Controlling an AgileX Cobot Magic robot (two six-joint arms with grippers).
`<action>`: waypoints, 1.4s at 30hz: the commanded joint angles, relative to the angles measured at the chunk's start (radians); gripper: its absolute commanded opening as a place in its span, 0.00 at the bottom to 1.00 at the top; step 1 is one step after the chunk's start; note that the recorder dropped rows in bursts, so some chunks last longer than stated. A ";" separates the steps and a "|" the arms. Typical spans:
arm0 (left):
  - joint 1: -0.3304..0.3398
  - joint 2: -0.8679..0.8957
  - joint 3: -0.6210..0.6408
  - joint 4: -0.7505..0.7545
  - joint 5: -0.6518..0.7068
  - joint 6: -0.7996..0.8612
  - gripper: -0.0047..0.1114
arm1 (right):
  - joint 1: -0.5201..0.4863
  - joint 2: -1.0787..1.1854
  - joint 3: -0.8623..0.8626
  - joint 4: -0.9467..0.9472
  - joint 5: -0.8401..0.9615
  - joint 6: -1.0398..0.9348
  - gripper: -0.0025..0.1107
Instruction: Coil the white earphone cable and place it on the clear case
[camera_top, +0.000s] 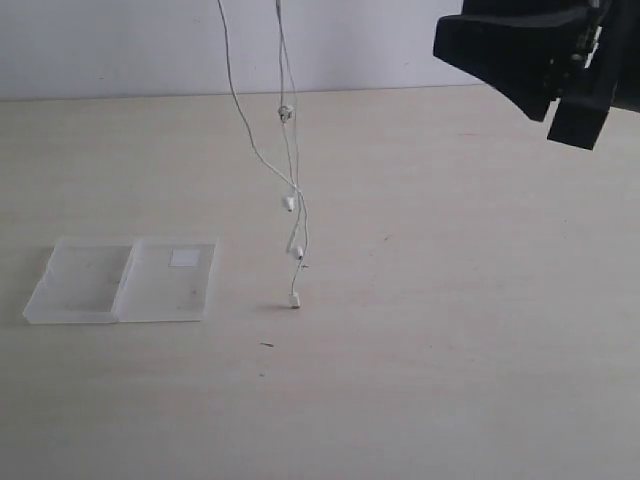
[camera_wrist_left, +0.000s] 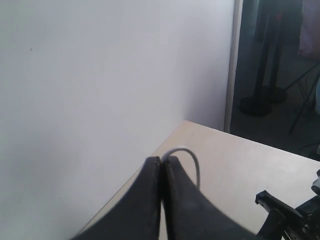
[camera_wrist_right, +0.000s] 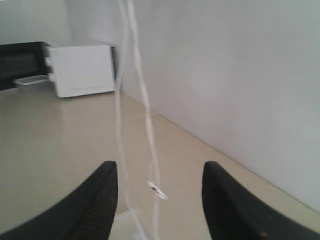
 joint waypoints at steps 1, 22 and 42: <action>-0.002 -0.003 -0.004 0.004 -0.016 -0.009 0.04 | -0.001 0.061 -0.063 -0.074 -0.106 0.060 0.53; -0.002 -0.003 -0.004 0.004 -0.016 -0.012 0.04 | 0.233 0.191 -0.258 -0.062 0.037 0.155 0.58; -0.002 -0.003 -0.004 -0.012 -0.023 -0.012 0.04 | 0.382 0.331 -0.469 -0.041 0.146 0.270 0.58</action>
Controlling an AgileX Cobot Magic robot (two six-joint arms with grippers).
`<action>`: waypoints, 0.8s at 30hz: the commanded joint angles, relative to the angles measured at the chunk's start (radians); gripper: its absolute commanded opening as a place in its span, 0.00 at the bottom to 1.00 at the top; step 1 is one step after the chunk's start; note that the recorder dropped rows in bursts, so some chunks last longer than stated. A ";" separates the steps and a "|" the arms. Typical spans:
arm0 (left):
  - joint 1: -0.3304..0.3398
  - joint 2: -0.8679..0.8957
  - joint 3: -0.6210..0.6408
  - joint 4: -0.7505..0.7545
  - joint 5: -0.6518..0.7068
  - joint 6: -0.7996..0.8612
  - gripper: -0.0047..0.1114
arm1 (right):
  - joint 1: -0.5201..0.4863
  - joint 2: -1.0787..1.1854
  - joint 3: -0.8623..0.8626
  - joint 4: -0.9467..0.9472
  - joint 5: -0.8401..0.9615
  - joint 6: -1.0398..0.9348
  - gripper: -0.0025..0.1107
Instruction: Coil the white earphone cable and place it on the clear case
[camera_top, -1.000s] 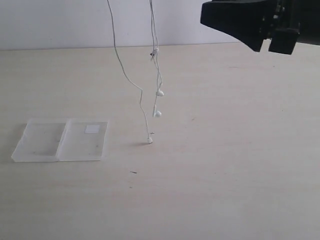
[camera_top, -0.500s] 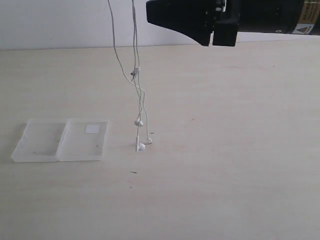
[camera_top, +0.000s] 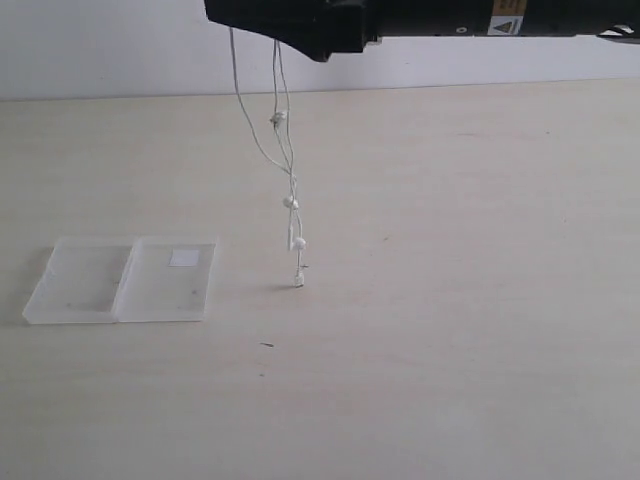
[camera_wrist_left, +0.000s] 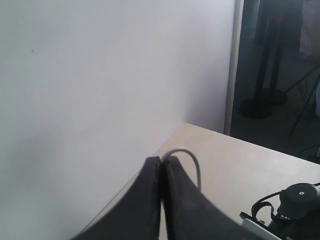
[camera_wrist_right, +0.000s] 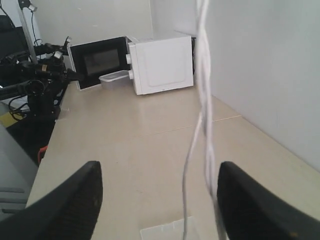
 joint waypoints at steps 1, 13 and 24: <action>-0.002 -0.003 -0.004 -0.011 -0.016 -0.009 0.04 | 0.003 0.021 -0.033 0.019 0.007 0.026 0.58; -0.002 -0.003 -0.004 -0.018 -0.019 -0.001 0.04 | 0.003 0.093 -0.033 0.082 0.007 0.040 0.58; -0.002 -0.003 -0.004 -0.034 -0.011 -0.001 0.04 | 0.003 0.121 -0.045 0.088 -0.071 0.044 0.58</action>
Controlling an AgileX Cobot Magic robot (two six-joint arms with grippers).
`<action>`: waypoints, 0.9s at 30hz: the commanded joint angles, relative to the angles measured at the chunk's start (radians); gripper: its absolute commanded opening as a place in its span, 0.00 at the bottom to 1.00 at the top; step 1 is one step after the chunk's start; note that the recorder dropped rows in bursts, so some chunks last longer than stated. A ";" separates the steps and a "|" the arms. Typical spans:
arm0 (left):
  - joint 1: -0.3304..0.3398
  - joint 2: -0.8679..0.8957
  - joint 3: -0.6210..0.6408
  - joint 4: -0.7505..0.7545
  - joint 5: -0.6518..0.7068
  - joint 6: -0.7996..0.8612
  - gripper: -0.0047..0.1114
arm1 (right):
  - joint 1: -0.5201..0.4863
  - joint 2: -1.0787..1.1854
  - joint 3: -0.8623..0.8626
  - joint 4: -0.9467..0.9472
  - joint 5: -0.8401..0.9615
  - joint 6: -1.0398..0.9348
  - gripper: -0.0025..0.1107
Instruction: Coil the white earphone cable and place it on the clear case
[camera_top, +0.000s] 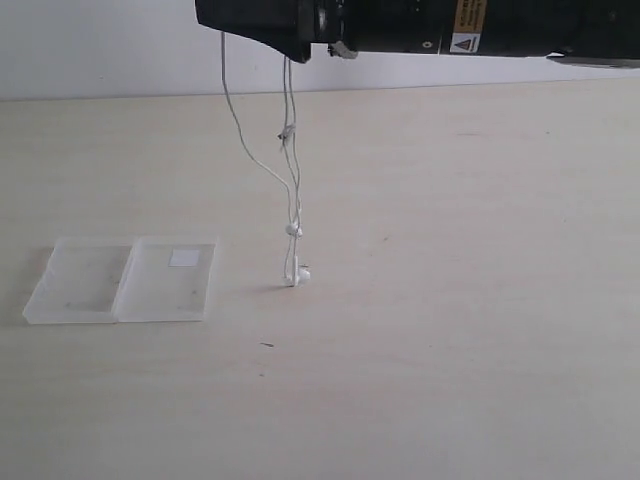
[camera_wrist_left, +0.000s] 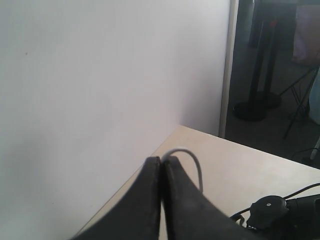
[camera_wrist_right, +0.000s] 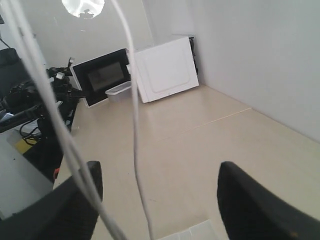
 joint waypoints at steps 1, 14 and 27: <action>-0.002 -0.003 -0.004 -0.015 -0.005 -0.001 0.04 | 0.003 0.002 -0.010 0.003 -0.027 -0.005 0.58; -0.002 0.010 -0.004 -0.022 -0.006 -0.001 0.04 | 0.029 0.002 -0.010 -0.002 0.062 0.052 0.56; -0.002 0.029 -0.004 -0.017 -0.049 0.007 0.04 | 0.073 -0.044 -0.010 -0.100 0.226 0.203 0.52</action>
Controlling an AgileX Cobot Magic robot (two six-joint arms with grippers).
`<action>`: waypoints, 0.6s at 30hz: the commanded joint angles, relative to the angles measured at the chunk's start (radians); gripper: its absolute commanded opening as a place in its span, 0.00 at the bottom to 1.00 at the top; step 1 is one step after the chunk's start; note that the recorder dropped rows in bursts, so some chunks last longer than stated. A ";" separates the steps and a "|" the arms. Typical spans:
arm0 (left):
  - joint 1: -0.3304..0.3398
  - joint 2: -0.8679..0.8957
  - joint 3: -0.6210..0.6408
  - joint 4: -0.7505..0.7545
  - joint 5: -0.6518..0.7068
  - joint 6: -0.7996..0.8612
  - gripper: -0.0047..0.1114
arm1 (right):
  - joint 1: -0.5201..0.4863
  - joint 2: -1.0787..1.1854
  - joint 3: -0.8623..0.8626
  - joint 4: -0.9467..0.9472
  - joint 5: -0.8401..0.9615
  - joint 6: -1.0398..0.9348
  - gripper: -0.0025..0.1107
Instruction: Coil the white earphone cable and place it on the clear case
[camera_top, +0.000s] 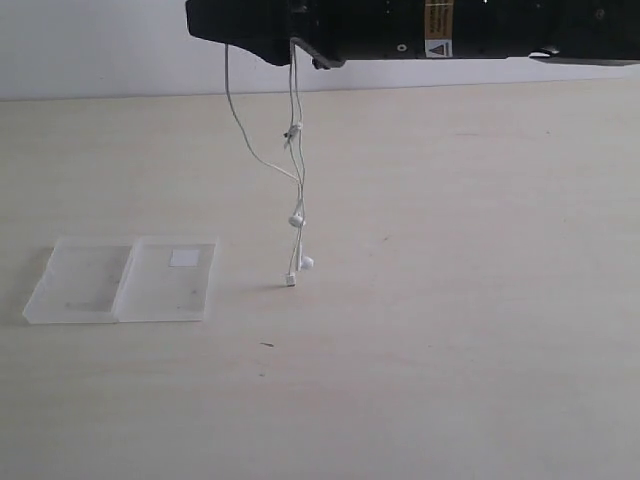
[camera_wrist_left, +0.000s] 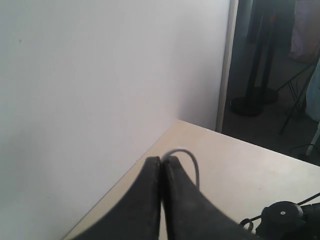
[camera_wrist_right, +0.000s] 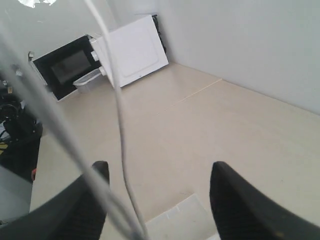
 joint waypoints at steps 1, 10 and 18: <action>-0.002 -0.002 -0.004 -0.010 -0.061 0.007 0.04 | 0.004 -0.015 -0.007 -0.083 0.009 0.052 0.52; -0.002 -0.002 -0.004 -0.043 -0.120 0.007 0.04 | 0.004 -0.013 -0.007 -0.085 0.024 0.071 0.52; -0.002 -0.002 -0.004 -0.059 -0.144 0.007 0.04 | 0.004 -0.013 -0.007 -0.085 0.041 0.071 0.52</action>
